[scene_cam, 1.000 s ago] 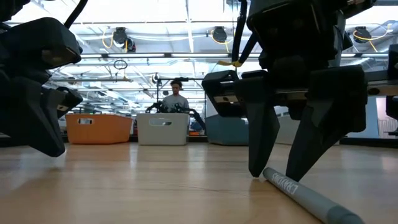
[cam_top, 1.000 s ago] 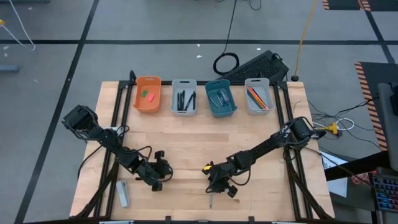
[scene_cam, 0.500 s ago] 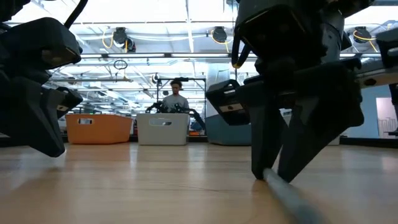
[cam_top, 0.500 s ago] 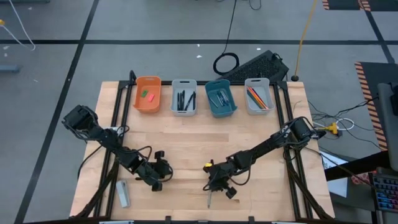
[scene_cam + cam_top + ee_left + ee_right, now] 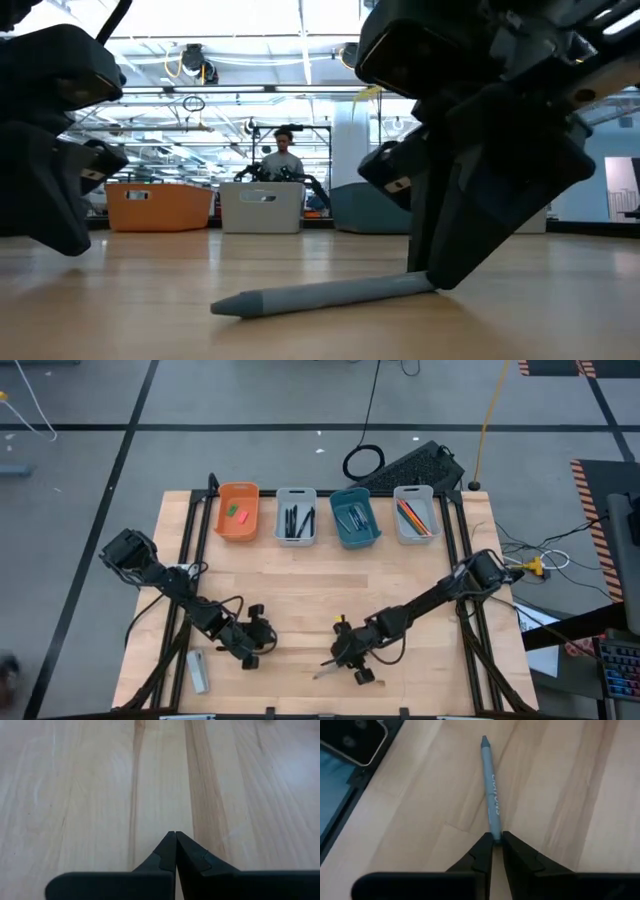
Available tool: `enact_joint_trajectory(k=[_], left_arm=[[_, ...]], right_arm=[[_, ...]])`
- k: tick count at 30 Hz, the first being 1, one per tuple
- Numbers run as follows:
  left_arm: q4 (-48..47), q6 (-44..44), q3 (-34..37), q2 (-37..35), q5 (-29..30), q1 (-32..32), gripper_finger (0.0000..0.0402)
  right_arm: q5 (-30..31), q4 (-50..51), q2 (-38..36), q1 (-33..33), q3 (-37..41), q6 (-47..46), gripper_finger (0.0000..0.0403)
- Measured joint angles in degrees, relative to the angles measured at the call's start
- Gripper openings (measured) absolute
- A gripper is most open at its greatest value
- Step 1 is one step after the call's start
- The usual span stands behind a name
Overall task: Sort crayons/erasers/pens/pencils in bins
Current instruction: Put the gray crayon into the blue bin
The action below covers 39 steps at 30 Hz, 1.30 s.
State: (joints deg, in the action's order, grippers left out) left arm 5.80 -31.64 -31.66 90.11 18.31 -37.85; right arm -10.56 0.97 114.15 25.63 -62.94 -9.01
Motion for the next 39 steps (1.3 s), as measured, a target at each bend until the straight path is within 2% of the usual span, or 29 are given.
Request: enact_joint_trajectory(k=[9, 16, 21, 26, 30, 33, 36, 39], left_arm=[[0.04, 0.32, -0.02, 0.00, 0.42, -0.19, 0.0012], [0.04, 0.93, -0.02, 0.00, 0.27, -0.17, 0.0009], [0.03, 1.35, -0.02, 0.00, 0.24, -0.17, 0.0015], [0.02, 1.38, -0.02, 0.00, 0.22, -0.17, 0.0003], [0.10, 1.92, -0.02, 0.00, 0.22, -0.17, 0.0013], [0.07, 1.83, -0.02, 0.00, 0.24, -0.17, 0.0015], [0.37, -0.74, -0.02, 0.00, 0.24, -0.17, 0.0006], [1.22, -3.82, -0.02, 0.00, 0.24, -0.17, 0.0004]], right_arm=[[10.21, 1.83, -3.01, 2.52, 0.22, -3.43, 0.0043], [12.11, 1.77, -3.48, 2.55, -0.09, -4.37, 0.0103], [15.40, 0.98, -3.45, 3.13, -2.22, 0.12, 0.0138], [15.16, -0.20, -2.24, 3.19, -2.99, 5.52, 0.0133], [15.19, -3.45, -1.79, 3.17, -3.01, 12.53, 0.0127], [14.44, -3.74, -1.77, 2.27, -3.93, 14.41, 0.0131], [12.96, -3.26, -1.81, 1.60, -5.37, 9.24, 0.0141], [12.36, -1.43, -1.79, 1.83, -7.37, -4.50, 0.0151]])
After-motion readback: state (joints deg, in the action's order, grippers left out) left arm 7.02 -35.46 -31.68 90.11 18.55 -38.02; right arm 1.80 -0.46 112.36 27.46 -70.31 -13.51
